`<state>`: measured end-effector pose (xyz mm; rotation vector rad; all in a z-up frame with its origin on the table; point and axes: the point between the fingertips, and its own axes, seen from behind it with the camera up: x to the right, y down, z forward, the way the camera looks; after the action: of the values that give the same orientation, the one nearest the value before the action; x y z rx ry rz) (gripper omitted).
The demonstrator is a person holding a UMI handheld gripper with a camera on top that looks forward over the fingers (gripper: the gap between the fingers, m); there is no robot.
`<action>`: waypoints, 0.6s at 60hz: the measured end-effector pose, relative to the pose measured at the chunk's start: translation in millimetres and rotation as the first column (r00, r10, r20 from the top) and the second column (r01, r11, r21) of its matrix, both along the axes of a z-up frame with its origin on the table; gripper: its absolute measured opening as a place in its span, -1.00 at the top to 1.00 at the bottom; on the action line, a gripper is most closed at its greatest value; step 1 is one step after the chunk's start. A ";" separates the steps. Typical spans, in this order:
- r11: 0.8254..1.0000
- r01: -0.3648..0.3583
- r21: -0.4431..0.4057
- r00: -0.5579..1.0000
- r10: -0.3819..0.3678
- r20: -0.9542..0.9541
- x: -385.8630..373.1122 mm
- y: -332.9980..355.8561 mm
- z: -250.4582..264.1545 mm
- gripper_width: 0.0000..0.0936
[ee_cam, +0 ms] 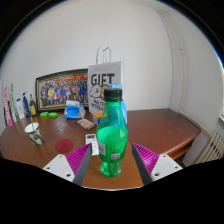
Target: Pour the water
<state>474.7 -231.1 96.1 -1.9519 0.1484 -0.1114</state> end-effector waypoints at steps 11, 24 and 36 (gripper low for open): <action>1.000 -0.005 -0.004 1.000 0.005 0.005 10.9 29.9 -21.9 -0.45; 0.999 -0.035 0.015 0.999 0.036 -0.008 4.0 34.6 -23.7 0.09; 1.000 -0.023 0.003 0.999 0.023 0.045 5.4 34.0 -24.4 0.20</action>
<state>480.1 -197.1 71.7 -1.9451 0.0959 -0.1397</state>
